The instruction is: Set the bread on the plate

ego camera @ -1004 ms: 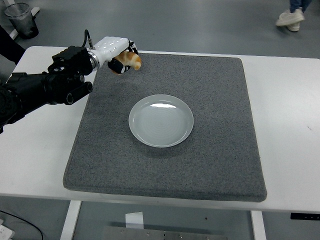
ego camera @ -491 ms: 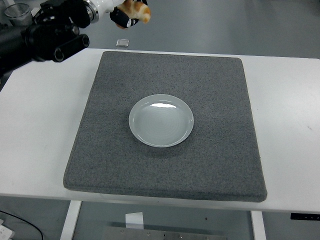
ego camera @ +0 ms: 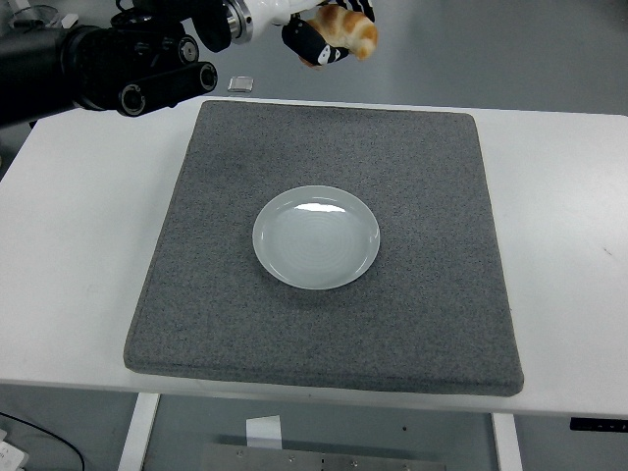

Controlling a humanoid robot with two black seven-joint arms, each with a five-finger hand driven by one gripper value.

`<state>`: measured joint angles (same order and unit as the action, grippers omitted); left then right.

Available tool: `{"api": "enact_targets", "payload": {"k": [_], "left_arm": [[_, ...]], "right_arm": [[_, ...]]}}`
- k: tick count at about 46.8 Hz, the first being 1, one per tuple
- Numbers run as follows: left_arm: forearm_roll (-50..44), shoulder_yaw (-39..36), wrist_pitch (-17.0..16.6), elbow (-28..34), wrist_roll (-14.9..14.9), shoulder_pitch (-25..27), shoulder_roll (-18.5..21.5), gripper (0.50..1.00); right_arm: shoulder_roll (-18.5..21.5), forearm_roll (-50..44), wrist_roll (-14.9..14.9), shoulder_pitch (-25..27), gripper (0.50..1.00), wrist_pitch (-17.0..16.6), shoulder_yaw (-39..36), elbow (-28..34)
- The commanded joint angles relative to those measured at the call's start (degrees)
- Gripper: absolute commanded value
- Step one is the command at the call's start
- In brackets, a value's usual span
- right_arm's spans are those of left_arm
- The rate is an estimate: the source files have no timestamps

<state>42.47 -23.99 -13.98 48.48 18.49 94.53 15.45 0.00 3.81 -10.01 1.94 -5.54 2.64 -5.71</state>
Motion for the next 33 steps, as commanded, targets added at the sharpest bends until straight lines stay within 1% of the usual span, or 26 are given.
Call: {"api": "enact_targets", "payload": {"k": [1,10,16,24,29,33], "left_arm": [[0.15,0.0,0.18,2.66,0.58,0.3,-0.16,0.5],[3.4,-0.53,0.36,8.91,1.11,0.48,0.19,0.5],[5.77,-2.02,0.8,11.9,1.63,0.48,0.98,0.5],[8.24,-5.63,1.32,13.22,2.51,0.13,1.86,0.5],[9.64,-7.91,1.15,13.31,3.13,-0.75,1.69,0.5],[10.17,-8.27,1.06,13.57,3.13,-1.37,1.51,0.5]], "right_arm": [[0.0,0.05,0.0,-0.01,0.932,0.0,0.0,0.0],[0.0,-0.03,0.0,-0.01,0.932,0.0,0.0,0.0],[0.0,-0.03,0.0,-0.01,0.932,0.0,0.0,0.0],[0.0,-0.03,0.0,-0.01,0.932,0.0,0.0,0.0],[0.0,0.05,0.0,-0.01,0.932,0.0,0.0,0.0],[0.0,0.05,0.0,-0.01,0.932,0.0,0.0,0.0]]}}
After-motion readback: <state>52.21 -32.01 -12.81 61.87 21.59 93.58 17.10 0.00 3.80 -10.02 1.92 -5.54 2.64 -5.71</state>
